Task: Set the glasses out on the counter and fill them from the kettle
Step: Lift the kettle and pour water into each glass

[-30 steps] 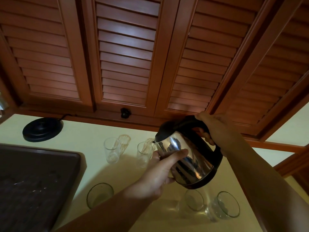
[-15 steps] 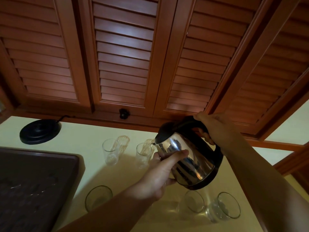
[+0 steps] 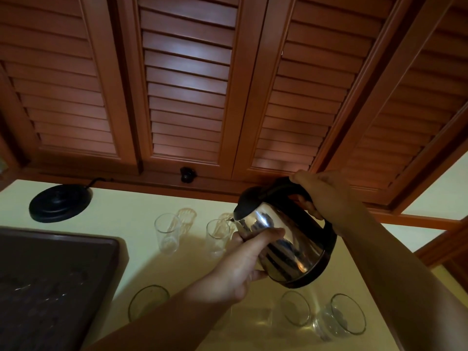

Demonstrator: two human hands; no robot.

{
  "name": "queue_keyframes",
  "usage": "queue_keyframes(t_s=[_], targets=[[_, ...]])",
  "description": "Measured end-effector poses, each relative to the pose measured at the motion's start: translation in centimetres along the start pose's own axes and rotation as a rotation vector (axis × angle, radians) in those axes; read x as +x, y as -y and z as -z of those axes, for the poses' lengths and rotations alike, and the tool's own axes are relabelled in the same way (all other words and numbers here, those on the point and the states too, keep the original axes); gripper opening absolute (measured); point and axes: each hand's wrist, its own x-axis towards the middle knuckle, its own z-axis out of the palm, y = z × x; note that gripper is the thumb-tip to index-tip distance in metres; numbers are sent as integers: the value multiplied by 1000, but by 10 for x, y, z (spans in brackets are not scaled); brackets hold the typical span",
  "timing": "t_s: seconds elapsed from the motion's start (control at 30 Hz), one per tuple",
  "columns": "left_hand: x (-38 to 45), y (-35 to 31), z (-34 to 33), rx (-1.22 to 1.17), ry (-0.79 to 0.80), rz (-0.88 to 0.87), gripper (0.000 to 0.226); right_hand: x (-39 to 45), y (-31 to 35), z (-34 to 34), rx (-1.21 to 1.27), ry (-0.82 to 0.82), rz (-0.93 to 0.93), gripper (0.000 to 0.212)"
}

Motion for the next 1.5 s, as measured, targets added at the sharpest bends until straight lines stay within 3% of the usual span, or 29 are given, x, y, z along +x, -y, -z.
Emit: queue_keyframes(t_s=[0.27, 0.6, 0.73, 0.93, 1.17, 1.33, 1.43, 1.5], targets=[[-3, -2, 0, -12, 4, 24, 55, -1, 3, 0, -20, 23, -8, 52], [-2, -2, -1, -11, 22, 20, 81, -5, 6, 3, -38, 18, -2, 48], [-4, -2, -3, -2, 29, 18, 71, -5, 3, 4, -24, 11, -17, 48], [-5, -3, -2, 50, 37, -17, 93, -11, 2, 6, 3, 14, 21, 48], [-11, -6, -3, 77, 19, -10, 84, -16, 1, 7, 39, -8, 7, 51], [-18, -14, 2, 144, 12, -30, 63, -21, -2, 7, 106, -30, -24, 48], [-21, -22, 6, 197, -13, -72, 78, -24, -2, 7, 176, -56, -52, 50], [-24, -25, 8, 215, -22, -101, 77, -26, -1, 5, 242, -71, -59, 53]])
